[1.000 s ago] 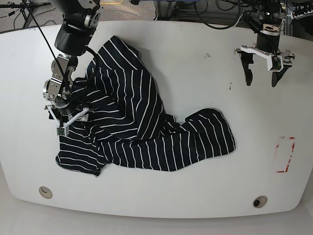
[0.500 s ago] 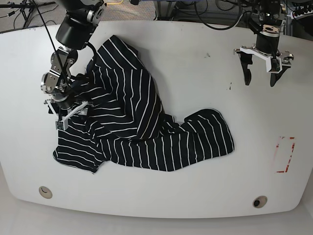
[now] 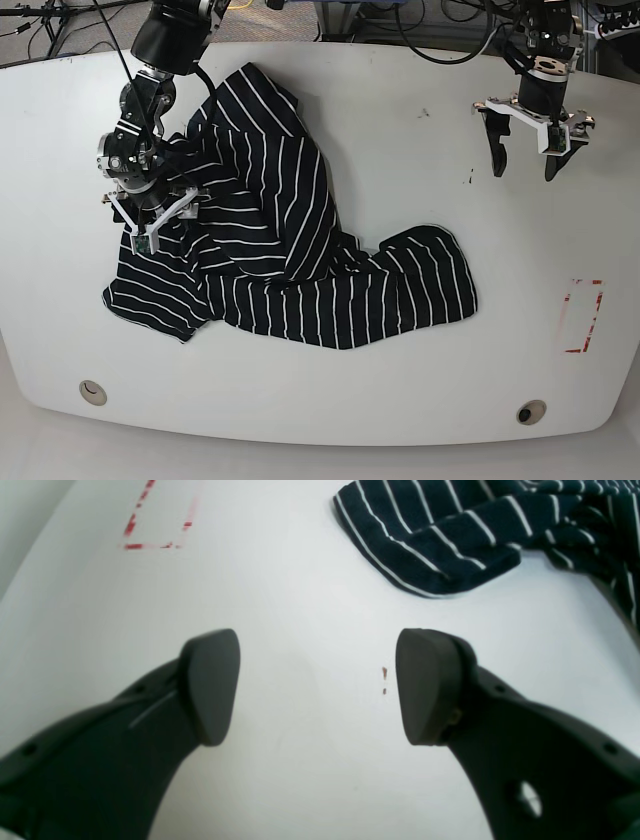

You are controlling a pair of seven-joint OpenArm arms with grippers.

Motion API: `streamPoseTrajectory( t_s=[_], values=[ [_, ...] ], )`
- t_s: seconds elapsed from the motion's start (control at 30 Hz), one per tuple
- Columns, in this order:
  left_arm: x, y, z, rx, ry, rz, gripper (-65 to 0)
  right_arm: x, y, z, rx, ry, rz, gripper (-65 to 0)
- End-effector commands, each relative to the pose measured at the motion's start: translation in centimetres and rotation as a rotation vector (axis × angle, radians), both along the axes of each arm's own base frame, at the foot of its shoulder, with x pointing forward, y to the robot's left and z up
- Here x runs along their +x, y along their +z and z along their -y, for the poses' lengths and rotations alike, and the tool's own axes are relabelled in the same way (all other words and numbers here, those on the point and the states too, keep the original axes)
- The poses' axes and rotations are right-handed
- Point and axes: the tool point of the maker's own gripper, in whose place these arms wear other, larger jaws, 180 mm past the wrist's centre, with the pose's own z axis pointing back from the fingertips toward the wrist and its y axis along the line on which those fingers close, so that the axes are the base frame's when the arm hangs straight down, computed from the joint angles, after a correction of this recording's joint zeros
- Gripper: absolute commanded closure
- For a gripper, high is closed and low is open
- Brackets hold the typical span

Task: Fold the T-shirt properly

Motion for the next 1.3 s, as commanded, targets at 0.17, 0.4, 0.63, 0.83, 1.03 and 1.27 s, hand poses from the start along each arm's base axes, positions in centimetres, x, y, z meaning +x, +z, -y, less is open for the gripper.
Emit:
streamPoseTrajectory(
  t_s=[0.17,0.4,0.63,0.83,1.03,1.27],
  values=[
    [0.8,1.1,1.7,-0.025,-0.059,0.062,-46.5,1.6,1.8,0.3,0.001,-0.004,0.088,-30.1],
    [1.3,1.5,0.6,-0.022,-0.012,0.082,-46.7,0.6,1.3,0.3,-0.01,-0.006,0.072,-28.3],
    [3.9,1.4,1.7,-0.043,-0.042,0.093,-47.8,0.5,3.7,-2.3,-0.034,0.066,0.128,-36.6],
    [6.0,1.2,3.0,-0.063,-0.071,0.085,-49.7,0.7,5.3,-4.2,-0.04,0.107,0.168,-38.0],
    [6.3,2.3,3.7,-0.056,-0.088,0.101,-51.1,1.1,5.2,-5.0,-0.038,0.132,0.157,-38.8],
    [5.1,2.3,4.3,-0.052,-0.109,0.091,-50.6,1.8,5.0,-5.6,-0.02,0.149,0.157,-37.5]
  ],
)
